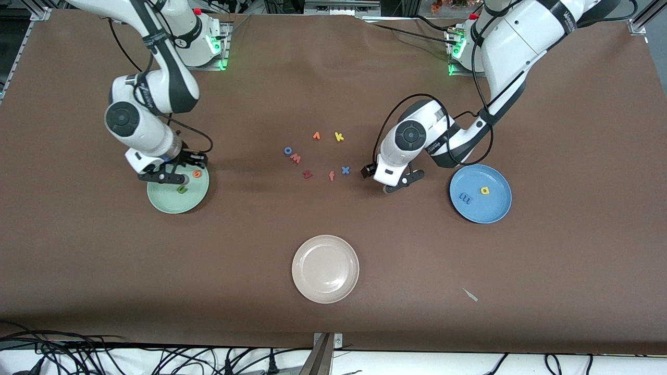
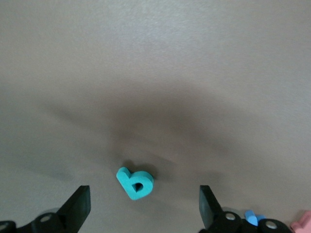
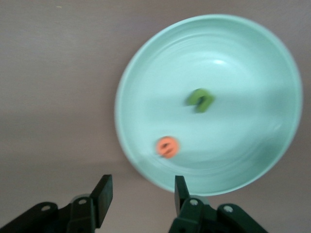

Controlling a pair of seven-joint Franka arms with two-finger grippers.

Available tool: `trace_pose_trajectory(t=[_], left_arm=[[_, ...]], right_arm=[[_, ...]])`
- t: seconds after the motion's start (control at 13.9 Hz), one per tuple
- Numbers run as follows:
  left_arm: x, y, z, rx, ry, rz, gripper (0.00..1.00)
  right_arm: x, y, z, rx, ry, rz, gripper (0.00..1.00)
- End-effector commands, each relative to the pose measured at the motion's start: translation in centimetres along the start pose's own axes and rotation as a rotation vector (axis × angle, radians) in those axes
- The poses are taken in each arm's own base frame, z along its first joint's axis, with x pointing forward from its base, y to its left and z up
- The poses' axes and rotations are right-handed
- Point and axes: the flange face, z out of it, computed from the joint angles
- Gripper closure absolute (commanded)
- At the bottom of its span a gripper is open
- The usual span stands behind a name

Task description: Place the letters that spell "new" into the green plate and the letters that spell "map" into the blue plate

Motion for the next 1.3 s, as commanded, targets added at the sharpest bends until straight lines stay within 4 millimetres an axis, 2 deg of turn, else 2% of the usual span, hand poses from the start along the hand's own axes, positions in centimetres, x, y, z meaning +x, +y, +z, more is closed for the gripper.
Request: trace_pose_trajectory(t=[0.0, 0.07, 0.22, 0.36, 0.43, 0.58, 0.72, 0.86, 1.01, 1.22], left_arm=[[-0.6, -0.6, 0.2, -0.018, -0.009, 0.0, 0.2], [-0.9, -0.8, 0.6, -0.008, -0.01, 0.012, 0.35], [-0.7, -0.9, 0.5, -0.011, -0.01, 0.007, 0.58], [-0.6, -1.0, 0.6, -0.008, -0.011, 0.006, 0.71], [-0.5, -1.1, 0.6, -0.008, -0.008, 0.009, 0.74], [-0.6, -1.1, 1.0, -0.009, -0.012, 0.011, 0.76], [-0.6, -1.1, 0.9, -0.01, -0.011, 0.009, 0.79], [-0.7, -1.0, 0.8, -0.012, -0.009, 0.01, 0.82], [-0.6, -0.9, 0.3, -0.014, -0.004, 0.009, 0.82], [-0.8, -0.5, -0.2, -0.015, 0.003, 0.016, 0.82]], right_arm=[[-1.4, -6.3, 0.5, 0.044, 0.018, 0.127, 0.41], [-1.8, -8.1, 0.7, 0.054, 0.023, 0.165, 0.41], [-3.1, -11.1, 1.2, 0.072, 0.038, 0.211, 0.41], [-3.8, -15.4, 1.4, 0.103, 0.05, 0.301, 0.41], [-3.9, -17.6, 1.4, 0.116, 0.049, 0.345, 0.41], [-6.3, -21.8, 2.2, 0.116, 0.039, 0.369, 0.41], [-8.1, -23.8, 3.2, 0.122, 0.038, 0.377, 0.41], [-8.7, -24.3, 3.9, 0.121, 0.038, 0.375, 0.39], [-9.7, -25.0, 5.5, 0.116, 0.033, 0.354, 0.35], [-10.5, -25.7, 8.0, 0.111, 0.035, 0.34, 0.35]])
